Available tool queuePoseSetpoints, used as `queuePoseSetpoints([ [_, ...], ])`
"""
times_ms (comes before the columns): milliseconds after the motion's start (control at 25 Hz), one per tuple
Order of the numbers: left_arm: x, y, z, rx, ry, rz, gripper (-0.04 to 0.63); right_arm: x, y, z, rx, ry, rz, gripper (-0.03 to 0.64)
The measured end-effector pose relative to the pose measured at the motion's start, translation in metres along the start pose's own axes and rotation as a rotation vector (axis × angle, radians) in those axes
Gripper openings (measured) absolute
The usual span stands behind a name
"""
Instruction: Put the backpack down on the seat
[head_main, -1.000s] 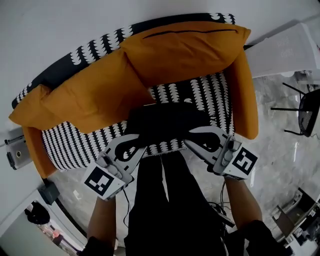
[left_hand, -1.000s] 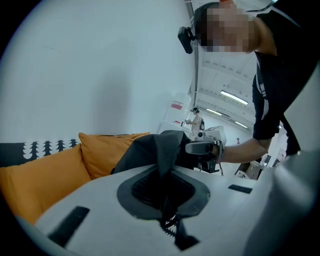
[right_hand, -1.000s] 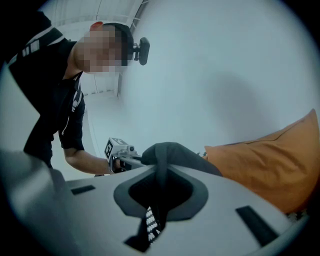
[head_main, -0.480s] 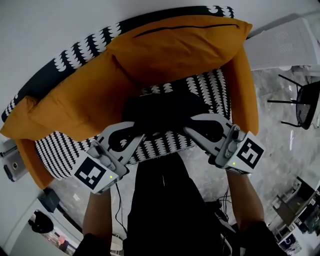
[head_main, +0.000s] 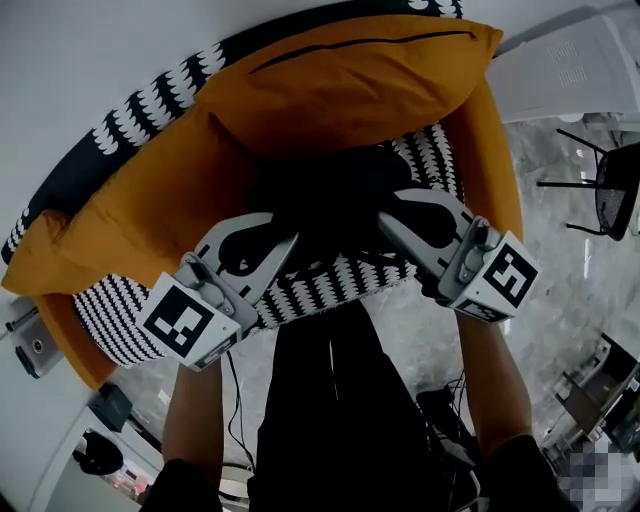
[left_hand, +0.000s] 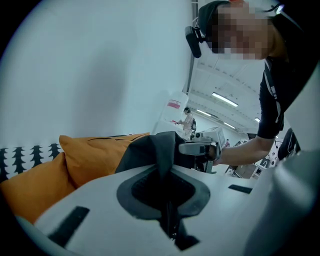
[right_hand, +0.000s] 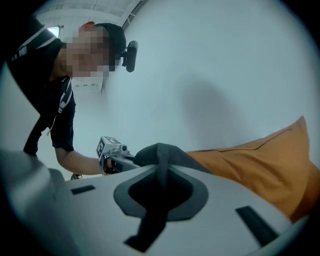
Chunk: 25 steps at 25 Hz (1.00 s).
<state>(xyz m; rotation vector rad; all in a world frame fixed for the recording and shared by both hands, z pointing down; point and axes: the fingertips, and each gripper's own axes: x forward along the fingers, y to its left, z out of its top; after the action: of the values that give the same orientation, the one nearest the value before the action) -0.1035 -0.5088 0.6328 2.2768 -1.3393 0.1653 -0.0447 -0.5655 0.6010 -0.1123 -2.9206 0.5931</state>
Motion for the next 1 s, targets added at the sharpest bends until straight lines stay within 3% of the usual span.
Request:
queuePoseSetpoints([
  [1000, 0.041, 0.071, 0.008, 0.056, 0.063, 0.028, 0.031, 0.037, -0.081, -0.006, -0.076, 0.054, -0.149, 0.038],
])
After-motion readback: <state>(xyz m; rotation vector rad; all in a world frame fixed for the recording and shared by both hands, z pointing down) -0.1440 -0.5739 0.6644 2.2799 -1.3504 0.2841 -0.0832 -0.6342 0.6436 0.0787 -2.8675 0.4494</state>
